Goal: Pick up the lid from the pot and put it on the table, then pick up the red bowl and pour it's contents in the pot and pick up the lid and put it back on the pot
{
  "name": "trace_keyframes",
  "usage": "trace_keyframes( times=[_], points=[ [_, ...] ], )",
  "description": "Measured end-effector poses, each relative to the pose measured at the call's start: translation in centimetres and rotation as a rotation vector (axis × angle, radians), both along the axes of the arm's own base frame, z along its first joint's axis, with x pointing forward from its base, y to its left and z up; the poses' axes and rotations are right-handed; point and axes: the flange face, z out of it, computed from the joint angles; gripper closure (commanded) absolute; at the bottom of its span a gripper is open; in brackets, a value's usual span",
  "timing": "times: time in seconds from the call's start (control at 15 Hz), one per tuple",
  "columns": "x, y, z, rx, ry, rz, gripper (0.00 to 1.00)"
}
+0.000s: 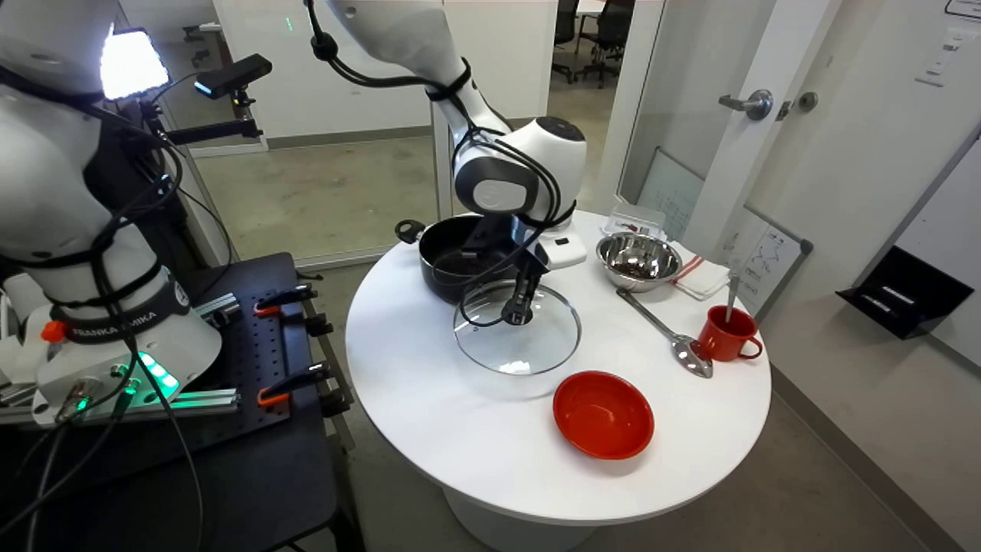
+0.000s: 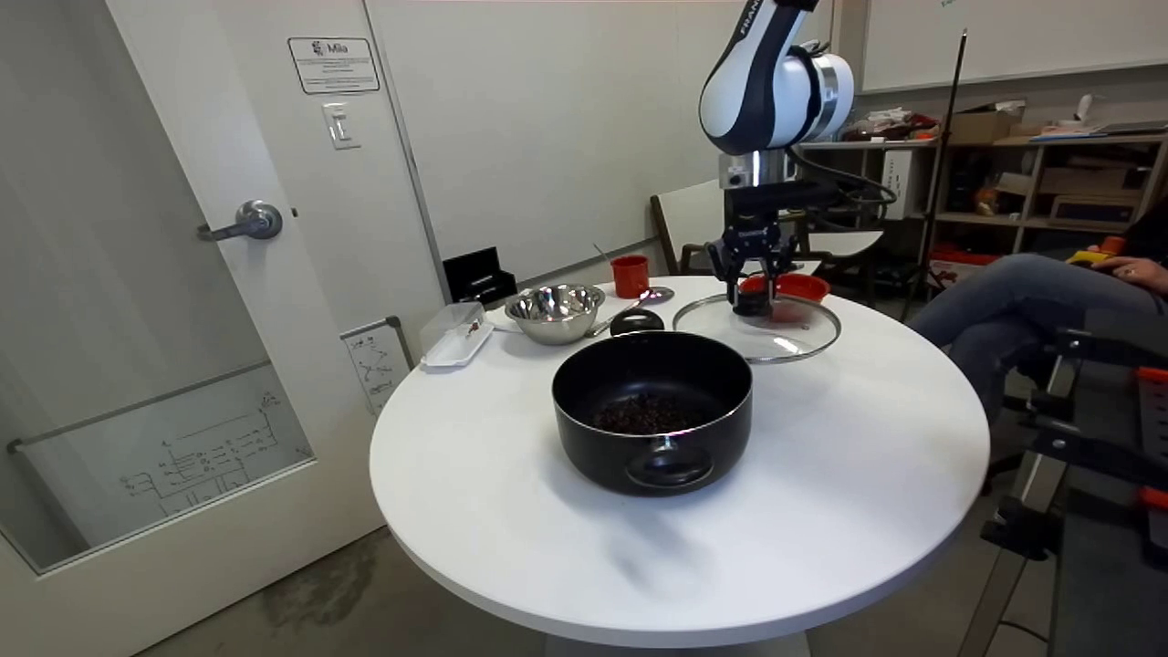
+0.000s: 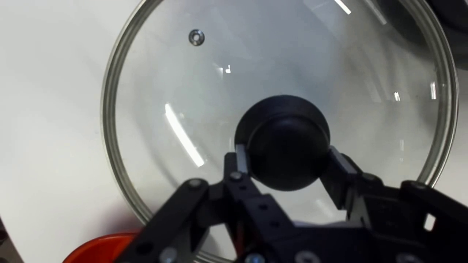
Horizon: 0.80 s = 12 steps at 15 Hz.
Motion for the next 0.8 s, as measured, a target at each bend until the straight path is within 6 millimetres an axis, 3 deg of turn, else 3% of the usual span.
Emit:
trace_keyframes(
  times=[0.8],
  points=[
    [-1.8,0.9,4.8,-0.074,-0.042,0.015,0.75]
  ],
)
